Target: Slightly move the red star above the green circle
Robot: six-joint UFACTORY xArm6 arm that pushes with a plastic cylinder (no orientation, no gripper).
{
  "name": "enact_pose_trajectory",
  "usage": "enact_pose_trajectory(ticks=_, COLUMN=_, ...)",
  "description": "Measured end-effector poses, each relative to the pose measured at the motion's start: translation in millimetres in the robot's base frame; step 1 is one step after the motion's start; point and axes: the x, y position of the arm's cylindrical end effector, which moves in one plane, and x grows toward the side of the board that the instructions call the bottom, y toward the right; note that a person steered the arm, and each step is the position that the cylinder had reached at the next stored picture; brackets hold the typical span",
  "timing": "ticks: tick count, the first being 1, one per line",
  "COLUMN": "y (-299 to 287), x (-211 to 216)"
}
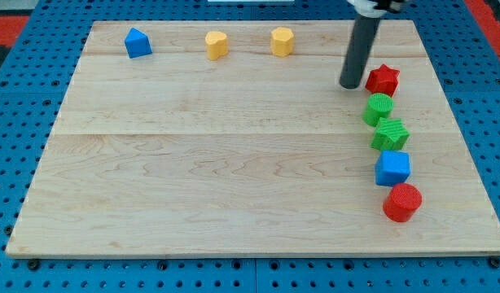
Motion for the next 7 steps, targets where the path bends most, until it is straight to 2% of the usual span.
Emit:
enact_pose_trajectory(ticks=1, y=-5.3, x=-37.5)
enact_pose_trajectory(ticks=2, y=56.4, x=-60.5)
enact_pose_trajectory(ticks=3, y=117.2, x=-24.0)
enact_pose_trajectory(ticks=4, y=109.0, x=7.4)
enact_pose_trajectory(ticks=6, y=71.7, x=3.9)
enact_pose_trajectory(ticks=7, y=118.7, x=-17.1)
